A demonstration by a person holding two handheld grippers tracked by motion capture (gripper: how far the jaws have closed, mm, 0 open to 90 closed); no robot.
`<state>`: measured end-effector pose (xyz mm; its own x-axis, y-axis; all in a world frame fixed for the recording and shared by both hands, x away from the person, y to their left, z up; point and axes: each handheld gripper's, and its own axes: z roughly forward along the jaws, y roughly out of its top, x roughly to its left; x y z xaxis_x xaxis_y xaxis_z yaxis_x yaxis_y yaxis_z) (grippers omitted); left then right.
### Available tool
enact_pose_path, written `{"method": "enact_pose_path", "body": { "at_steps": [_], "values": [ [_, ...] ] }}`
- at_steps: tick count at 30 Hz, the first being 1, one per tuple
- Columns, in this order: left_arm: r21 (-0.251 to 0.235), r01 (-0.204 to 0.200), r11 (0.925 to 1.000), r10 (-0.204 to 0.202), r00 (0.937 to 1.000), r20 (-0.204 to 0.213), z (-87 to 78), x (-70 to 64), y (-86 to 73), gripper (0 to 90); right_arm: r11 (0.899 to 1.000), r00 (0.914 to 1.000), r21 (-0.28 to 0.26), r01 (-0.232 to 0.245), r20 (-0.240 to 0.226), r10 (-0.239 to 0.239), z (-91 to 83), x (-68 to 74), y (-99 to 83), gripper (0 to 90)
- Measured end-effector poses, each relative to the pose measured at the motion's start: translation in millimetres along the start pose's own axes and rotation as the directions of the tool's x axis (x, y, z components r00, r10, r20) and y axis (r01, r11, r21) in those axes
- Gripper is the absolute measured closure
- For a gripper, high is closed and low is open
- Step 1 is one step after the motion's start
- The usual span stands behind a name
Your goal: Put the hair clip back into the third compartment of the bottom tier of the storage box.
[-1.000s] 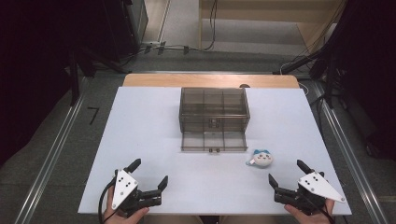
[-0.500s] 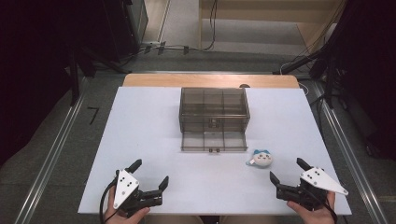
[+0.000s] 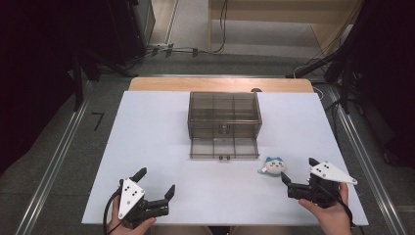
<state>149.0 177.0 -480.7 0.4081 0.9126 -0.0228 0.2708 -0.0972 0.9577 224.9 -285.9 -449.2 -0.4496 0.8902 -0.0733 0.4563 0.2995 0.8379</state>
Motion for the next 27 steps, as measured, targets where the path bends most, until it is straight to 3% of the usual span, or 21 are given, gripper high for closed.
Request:
{"method": "enact_pose_path", "body": {
  "at_steps": [6, 18, 19, 27],
  "values": [
    [0.007, -0.003, 1.0, 0.003, 1.0, -0.001, 0.7, 0.5, -0.7, 0.0, 1.0, 0.9999, 0.021, 0.011, -0.005, -0.011, 4.9, -1.5, 7.0, 0.0],
    [0.012, 0.0, 0.9999, 0.0, 1.0, -0.001, 1.3, 0.3, -1.6, 0.0, 0.995, 0.9998, 0.095, -0.01, -0.017, 0.012, 20.4, -6.3, 18.6, 0.0],
    [0.013, 0.001, 0.9999, -0.001, 1.0, -0.001, 1.4, 0.4, -1.7, 0.0, 0.993, 0.9998, 0.118, -0.013, -0.015, 0.015, 23.5, -7.2, 20.6, 4.9],
    [0.018, 0.002, 0.9998, -0.002, 1.0, 0.002, 2.3, 0.5, -2.1, 0.0, 0.985, 0.9998, 0.171, -0.012, -0.014, 0.015, 35.8, -8.0, 26.7, 4.9]
  ]
}}
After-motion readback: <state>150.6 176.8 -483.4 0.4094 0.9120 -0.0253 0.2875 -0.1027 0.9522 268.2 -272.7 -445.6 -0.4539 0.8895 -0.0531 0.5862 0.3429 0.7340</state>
